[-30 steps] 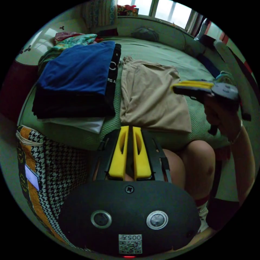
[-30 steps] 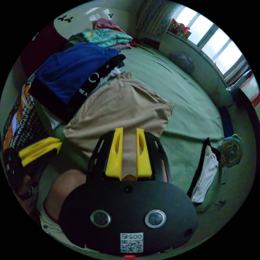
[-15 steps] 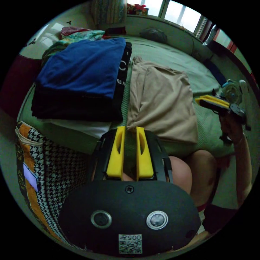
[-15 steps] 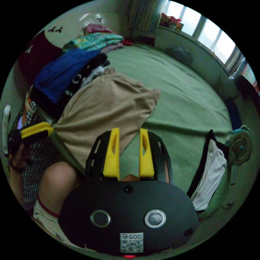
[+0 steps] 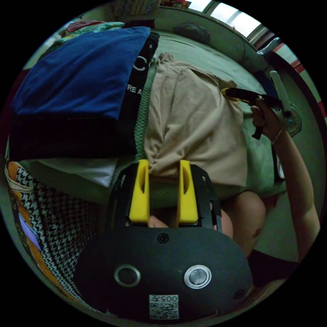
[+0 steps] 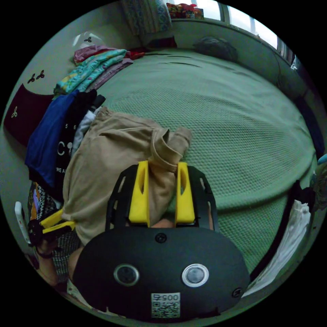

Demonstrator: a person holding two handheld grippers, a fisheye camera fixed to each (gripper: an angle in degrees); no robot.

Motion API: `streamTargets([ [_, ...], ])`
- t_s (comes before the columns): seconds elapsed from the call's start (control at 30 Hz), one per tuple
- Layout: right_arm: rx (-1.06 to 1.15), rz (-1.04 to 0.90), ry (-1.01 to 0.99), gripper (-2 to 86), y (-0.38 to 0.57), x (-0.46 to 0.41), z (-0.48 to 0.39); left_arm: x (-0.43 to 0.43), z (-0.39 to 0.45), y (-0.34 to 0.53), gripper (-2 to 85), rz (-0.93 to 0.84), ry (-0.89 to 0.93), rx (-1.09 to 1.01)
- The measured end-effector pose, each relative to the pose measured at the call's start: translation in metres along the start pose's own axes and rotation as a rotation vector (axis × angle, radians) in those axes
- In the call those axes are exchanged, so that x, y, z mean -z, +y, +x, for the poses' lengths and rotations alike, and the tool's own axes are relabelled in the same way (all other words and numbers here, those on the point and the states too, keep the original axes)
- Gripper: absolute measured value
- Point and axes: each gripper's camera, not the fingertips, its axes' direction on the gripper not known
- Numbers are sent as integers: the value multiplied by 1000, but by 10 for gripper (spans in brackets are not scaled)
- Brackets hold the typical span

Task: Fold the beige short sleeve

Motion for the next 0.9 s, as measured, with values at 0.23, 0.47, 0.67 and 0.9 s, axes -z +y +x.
streamTargets([
  [0.23,32,62,80,11,29,53,11,25,95,3,59,33,-147,-70],
  [0.47,53,128,190,4,71,132,31,67,218,17,58,99,-185,-170],
  [0.67,38,186,275,2,119,197,65,90,331,37,58,147,-154,-286],
  [0.9,5,220,409,2,174,258,122,99,454,47,59,177,-105,-406],
])
